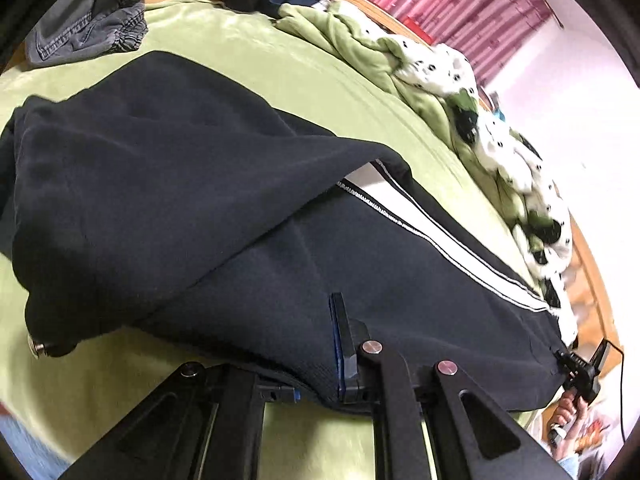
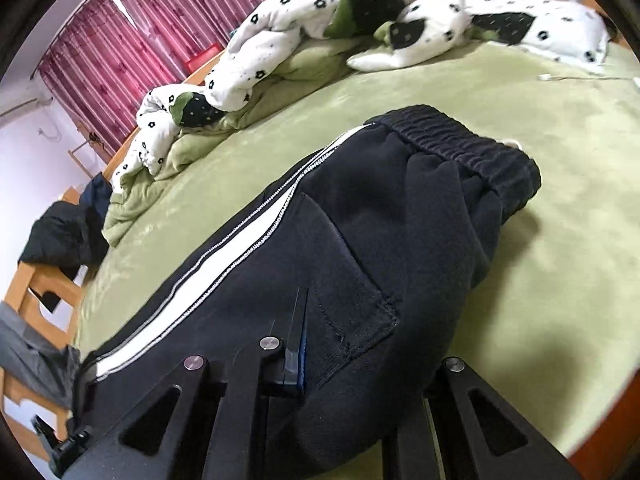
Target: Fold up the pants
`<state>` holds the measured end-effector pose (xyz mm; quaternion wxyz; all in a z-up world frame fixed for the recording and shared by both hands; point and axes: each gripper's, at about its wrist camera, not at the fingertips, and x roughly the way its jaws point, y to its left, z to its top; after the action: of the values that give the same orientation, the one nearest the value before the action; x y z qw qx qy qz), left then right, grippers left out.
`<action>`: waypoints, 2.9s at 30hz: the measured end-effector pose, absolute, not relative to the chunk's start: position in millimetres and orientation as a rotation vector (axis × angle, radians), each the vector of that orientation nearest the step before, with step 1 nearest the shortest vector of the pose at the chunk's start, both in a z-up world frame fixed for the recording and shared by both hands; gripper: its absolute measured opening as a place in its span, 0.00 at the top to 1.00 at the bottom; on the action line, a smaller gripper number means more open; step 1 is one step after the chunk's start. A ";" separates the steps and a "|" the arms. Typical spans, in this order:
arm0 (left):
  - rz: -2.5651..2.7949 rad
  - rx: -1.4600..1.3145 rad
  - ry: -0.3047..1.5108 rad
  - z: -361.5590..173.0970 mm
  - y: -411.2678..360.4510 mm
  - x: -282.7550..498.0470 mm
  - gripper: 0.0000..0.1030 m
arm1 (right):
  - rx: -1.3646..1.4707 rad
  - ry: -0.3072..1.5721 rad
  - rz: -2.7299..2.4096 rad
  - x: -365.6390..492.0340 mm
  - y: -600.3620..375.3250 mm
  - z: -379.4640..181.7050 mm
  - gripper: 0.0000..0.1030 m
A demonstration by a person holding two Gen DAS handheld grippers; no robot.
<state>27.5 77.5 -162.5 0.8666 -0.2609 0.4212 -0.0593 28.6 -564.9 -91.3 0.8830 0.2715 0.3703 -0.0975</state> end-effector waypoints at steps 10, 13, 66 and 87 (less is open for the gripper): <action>-0.082 -0.414 0.908 -157.9 76.1 18.8 0.59 | 0.624 0.785 -0.260 -23.5 -594.9 -118.3 0.46; -0.081 -0.380 0.896 -154.9 77.7 8.1 0.47 | 0.659 0.663 -0.322 -43.5 -614.9 -115.4 0.39; 0.093 -0.352 0.570 -90.9 216.7 120.4 0.28 | 0.233 0.856 -0.106 85.6 -352.3 -47.7 0.37; 0.153 -0.319 0.665 -129.6 250.4 183.1 0.82 | 0.169 0.843 -0.151 126.6 -369.1 -75.6 0.37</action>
<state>183.1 250.4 -129.6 0.9299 -0.1556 0.3248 0.0745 126.6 -369.1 -75.6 0.9062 0.0819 0.4083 -0.0733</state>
